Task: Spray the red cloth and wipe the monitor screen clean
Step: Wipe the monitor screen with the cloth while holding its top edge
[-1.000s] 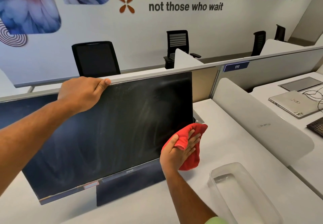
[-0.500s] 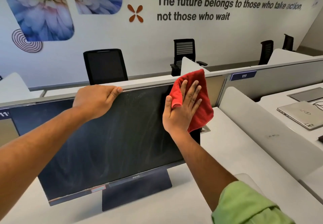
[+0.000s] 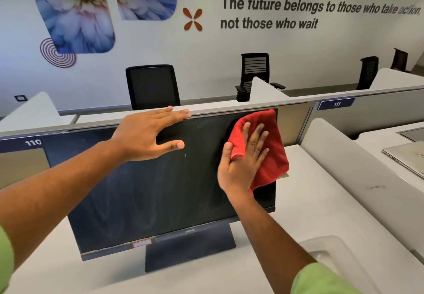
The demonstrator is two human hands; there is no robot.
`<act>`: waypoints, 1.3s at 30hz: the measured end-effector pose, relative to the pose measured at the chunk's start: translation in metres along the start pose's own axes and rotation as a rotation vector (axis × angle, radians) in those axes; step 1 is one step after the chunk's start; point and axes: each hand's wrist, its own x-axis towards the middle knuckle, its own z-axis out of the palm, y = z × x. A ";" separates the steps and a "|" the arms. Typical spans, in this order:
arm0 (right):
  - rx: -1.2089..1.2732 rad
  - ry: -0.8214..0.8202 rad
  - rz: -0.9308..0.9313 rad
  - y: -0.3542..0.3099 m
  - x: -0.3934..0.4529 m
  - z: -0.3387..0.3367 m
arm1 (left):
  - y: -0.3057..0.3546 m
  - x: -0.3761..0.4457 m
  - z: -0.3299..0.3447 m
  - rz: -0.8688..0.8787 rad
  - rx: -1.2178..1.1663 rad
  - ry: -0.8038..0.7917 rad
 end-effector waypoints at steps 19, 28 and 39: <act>0.019 0.012 -0.138 -0.006 0.026 0.001 | 0.001 0.002 0.001 -0.013 0.006 -0.040; -0.075 -0.053 -0.538 0.007 0.027 -0.004 | 0.003 0.000 -0.002 0.048 0.066 -0.082; -0.055 -0.069 -0.397 -0.001 0.000 0.008 | 0.001 0.001 0.001 0.031 0.074 -0.087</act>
